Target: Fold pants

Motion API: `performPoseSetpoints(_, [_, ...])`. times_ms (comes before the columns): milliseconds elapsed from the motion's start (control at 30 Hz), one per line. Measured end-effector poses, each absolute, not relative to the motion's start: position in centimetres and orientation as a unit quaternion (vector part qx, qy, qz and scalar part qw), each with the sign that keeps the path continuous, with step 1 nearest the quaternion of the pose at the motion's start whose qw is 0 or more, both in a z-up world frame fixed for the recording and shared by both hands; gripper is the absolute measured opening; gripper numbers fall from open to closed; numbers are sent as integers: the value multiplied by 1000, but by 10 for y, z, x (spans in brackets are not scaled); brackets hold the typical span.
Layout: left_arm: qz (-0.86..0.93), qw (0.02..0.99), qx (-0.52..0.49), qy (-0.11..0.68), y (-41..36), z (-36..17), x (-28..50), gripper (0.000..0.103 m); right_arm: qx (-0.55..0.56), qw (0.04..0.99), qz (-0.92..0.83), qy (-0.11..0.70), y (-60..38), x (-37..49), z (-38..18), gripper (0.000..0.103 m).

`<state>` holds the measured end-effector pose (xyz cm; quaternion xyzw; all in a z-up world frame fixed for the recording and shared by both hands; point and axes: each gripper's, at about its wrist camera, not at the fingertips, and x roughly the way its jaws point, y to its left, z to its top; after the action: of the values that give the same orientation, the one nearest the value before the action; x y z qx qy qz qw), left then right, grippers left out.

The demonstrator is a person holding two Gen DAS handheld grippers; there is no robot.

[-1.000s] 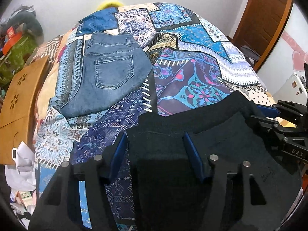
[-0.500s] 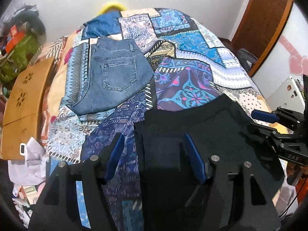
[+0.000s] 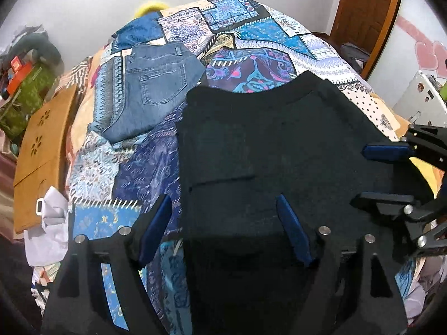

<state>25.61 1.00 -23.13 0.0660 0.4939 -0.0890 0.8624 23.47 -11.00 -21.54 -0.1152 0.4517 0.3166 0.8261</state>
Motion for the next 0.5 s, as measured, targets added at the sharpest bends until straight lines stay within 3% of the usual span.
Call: performPoseSetpoints(500, [-58,874,67,477,35,-222,195,80,-77,845,293,441,-147,191,-206,51])
